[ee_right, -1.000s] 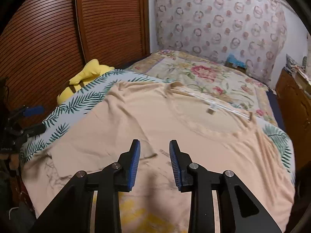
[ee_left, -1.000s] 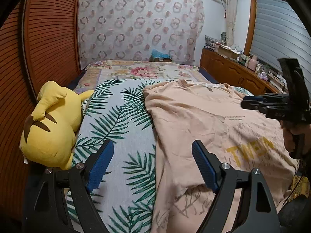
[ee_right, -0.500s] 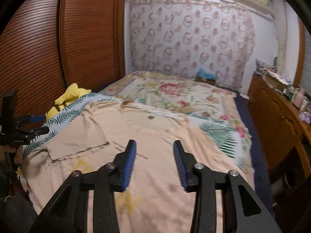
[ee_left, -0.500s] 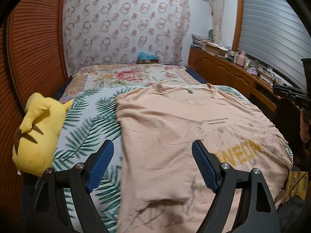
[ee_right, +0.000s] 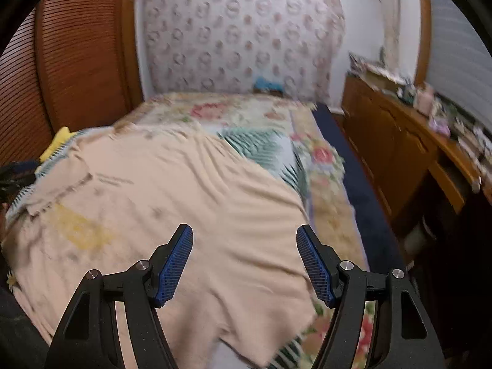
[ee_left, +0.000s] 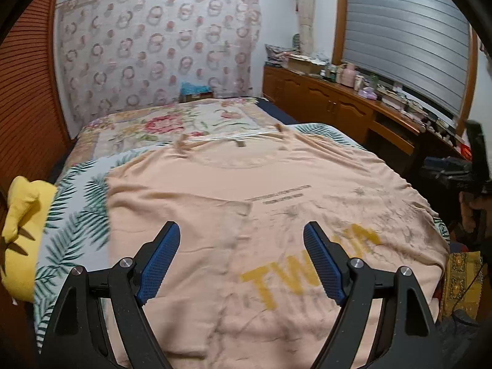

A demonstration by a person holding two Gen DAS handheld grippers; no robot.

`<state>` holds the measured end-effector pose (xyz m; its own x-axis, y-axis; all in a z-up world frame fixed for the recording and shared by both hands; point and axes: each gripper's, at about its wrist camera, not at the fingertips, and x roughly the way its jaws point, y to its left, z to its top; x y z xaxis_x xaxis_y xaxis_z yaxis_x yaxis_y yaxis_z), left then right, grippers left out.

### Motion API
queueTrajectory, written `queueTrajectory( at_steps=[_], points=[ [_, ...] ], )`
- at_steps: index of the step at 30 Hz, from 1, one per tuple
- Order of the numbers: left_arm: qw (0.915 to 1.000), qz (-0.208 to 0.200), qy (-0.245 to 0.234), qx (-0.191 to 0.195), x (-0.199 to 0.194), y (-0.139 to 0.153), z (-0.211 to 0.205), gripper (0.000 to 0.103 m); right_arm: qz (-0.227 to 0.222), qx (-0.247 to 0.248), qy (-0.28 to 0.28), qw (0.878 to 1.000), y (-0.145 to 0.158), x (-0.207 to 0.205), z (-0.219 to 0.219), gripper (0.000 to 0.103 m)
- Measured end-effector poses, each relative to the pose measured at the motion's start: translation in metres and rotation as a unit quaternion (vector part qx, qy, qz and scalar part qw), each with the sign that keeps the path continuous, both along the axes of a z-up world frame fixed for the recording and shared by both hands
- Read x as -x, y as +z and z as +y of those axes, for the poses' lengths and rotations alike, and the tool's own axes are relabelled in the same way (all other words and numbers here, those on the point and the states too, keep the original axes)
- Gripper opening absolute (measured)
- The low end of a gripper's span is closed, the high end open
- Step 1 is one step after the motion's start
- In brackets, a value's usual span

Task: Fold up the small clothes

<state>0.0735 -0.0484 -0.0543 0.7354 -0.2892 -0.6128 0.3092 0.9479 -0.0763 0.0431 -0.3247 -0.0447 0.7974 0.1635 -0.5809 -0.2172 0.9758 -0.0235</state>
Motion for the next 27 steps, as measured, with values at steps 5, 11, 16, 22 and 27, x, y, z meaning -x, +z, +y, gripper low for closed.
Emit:
queueTrajectory(
  at_steps=[5,11,16,22,27],
  points=[
    [0.9996,0.018,-0.023,-0.006,-0.003,-0.011,-0.024,0.083,0.047,-0.014,-0.017,0.999,-0.028,-0.002,-0.013,0.072],
    [0.9975,0.051,-0.043,-0.024,-0.010,-0.028,-0.042,0.083,0.075,-0.029,-0.027,0.996,-0.046,-0.004,-0.020,0.072],
    [0.9947,0.080,-0.049,-0.041,-0.021,-0.040,-0.048,0.083,0.092,-0.053,-0.017,0.994,-0.047,-0.008,-0.038,0.065],
    [0.9915,0.111,-0.039,-0.057,-0.033,-0.052,-0.050,0.083,0.093,-0.058,-0.004,0.994,-0.038,-0.021,-0.056,0.051],
    [0.9908,0.102,-0.041,-0.078,-0.030,-0.055,-0.057,0.088,0.085,-0.038,-0.006,0.996,-0.039,-0.017,-0.052,0.045]
  ],
)
